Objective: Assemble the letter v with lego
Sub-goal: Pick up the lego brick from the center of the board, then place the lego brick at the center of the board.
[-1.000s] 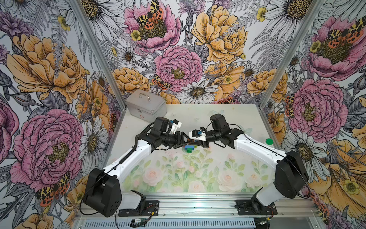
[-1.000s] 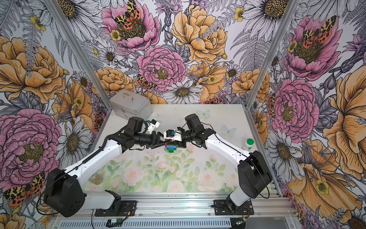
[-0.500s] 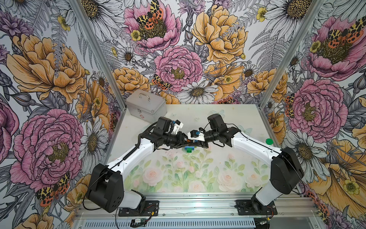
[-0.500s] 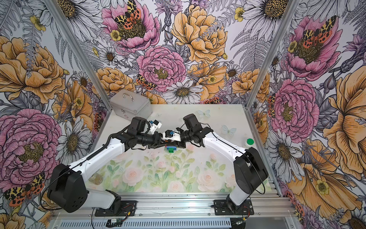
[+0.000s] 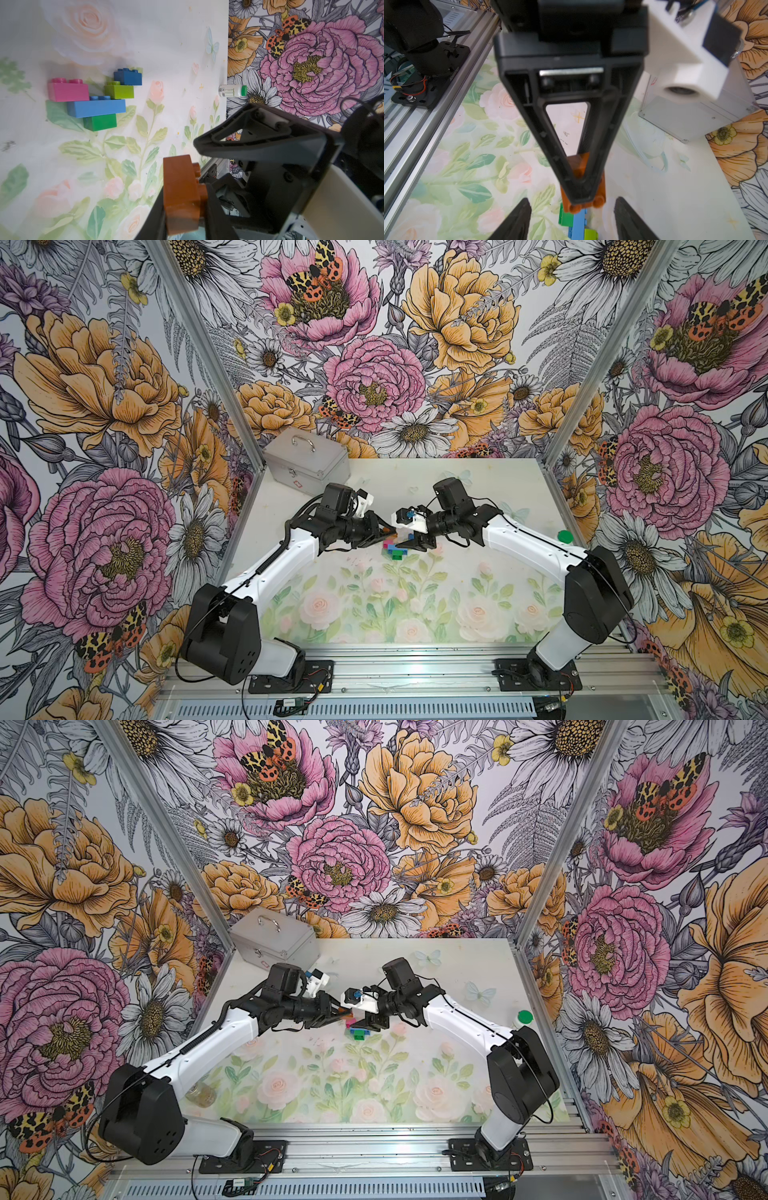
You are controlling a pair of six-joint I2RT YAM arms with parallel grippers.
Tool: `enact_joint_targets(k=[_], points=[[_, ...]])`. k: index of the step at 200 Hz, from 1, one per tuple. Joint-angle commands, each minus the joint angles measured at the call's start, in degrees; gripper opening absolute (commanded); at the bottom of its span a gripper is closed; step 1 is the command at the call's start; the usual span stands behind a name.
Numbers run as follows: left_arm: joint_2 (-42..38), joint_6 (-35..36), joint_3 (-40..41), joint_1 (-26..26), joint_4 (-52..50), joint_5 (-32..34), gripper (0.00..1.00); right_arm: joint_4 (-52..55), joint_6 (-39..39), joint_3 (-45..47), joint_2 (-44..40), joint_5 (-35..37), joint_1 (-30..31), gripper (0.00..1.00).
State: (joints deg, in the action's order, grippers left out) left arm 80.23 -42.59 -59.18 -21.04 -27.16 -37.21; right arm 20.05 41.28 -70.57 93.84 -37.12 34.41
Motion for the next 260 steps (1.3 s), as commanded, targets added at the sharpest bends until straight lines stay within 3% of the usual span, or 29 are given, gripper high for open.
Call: enact_joint_targets(k=[1, 29, 55, 90, 152, 201, 222, 249, 260], points=[[-0.3, -5.5, 1.2, 2.0, -0.8, 9.3, 0.11, -0.1, -3.6, 3.6, -3.7, 9.1, -0.4, 0.71], [3.0, -11.2, -0.5, 0.1, -2.5, 22.7, 0.08, -0.1, -8.9, 9.9, -10.2, 17.4, -0.5, 0.73], [7.2, -19.2, -4.2, -5.1, -2.8, 39.9, 0.06, -0.2, -19.4, 13.7, -16.5, 25.4, -0.3, 0.85], [15.8, -26.1, -12.1, -10.3, -3.2, 51.0, 0.06, -0.3, -25.6, 19.9, -28.3, 27.1, 0.0, 0.85], [29.0, -35.1, -20.0, -15.0, -6.5, 58.4, 0.10, -0.3, -28.1, 28.7, -39.7, 27.2, 0.4, 0.85], [34.9, -37.5, -22.6, -15.1, -6.4, 54.6, 0.18, -0.2, -28.5, 30.9, -41.5, 25.6, 0.5, 0.85], [35.6, -37.6, -22.8, -15.1, -6.5, 54.2, 0.28, -0.2, -28.5, 30.6, -40.9, 25.7, 0.6, 0.85], [35.5, -37.8, -21.9, -14.8, -6.6, 53.5, 0.54, -0.2, -28.6, 30.5, -40.4, 25.8, 0.7, 0.85], [35.5, -37.5, -21.8, -14.6, -6.4, 52.7, 0.60, -0.1, -28.7, 30.4, -40.2, 25.8, 0.7, 0.85]])
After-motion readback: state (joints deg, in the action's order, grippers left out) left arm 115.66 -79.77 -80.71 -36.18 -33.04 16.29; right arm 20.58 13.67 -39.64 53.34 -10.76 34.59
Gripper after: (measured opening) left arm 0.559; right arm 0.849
